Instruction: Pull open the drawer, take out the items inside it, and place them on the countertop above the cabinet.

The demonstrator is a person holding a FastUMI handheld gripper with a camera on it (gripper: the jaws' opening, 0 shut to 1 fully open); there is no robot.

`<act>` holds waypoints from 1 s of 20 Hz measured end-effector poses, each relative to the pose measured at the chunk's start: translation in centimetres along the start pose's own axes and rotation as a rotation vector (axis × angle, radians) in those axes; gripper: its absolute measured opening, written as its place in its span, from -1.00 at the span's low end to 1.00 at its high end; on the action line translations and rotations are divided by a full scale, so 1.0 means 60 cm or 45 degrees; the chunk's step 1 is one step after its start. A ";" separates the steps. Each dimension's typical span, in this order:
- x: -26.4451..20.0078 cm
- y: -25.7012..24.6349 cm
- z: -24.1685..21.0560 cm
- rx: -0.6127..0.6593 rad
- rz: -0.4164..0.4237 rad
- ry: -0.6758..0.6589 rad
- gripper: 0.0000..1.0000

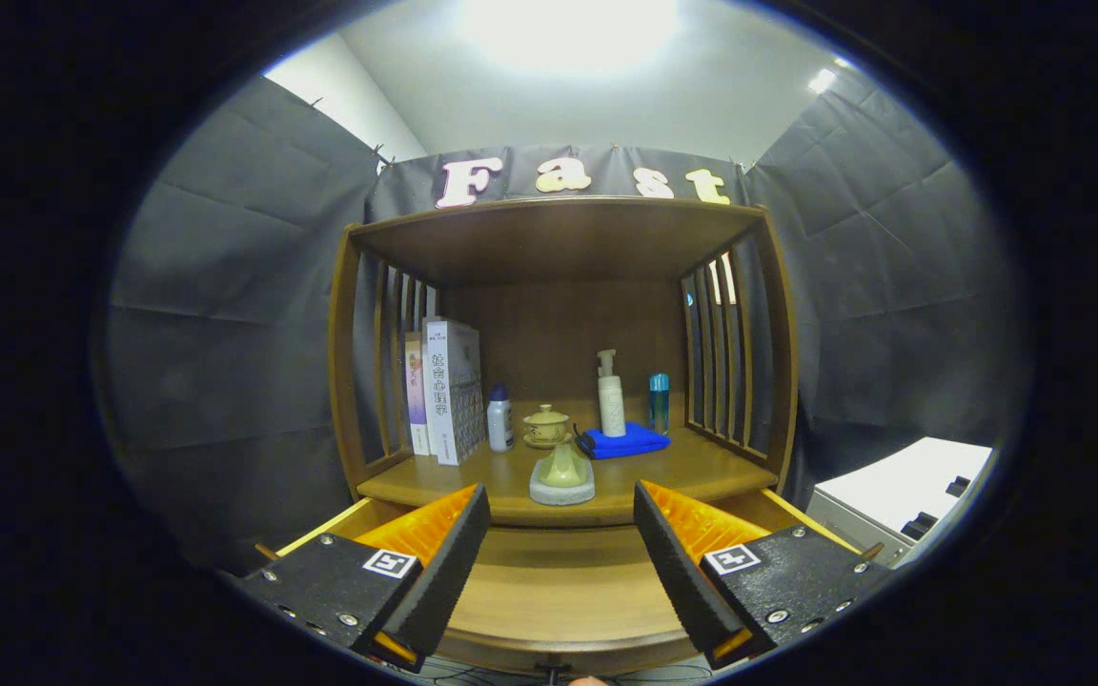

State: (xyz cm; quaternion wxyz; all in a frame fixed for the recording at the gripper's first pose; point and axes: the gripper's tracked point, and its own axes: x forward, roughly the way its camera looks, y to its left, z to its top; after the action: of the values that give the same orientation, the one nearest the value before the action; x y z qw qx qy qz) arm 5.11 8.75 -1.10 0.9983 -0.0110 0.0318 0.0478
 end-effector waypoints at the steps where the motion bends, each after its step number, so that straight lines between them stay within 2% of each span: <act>1: -0.009 0.001 -0.007 -0.002 0.002 0.000 0.88; 8: -0.072 0.007 -0.052 -0.014 0.004 -0.024 0.88; 13: -0.100 0.013 -0.100 0.051 0.013 0.024 0.88; 20: -0.123 0.011 -0.166 0.022 0.011 0.030 0.88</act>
State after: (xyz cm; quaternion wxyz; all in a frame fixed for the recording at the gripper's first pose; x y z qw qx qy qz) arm -2.90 8.44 -10.54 0.9977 -0.0030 0.0439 0.0517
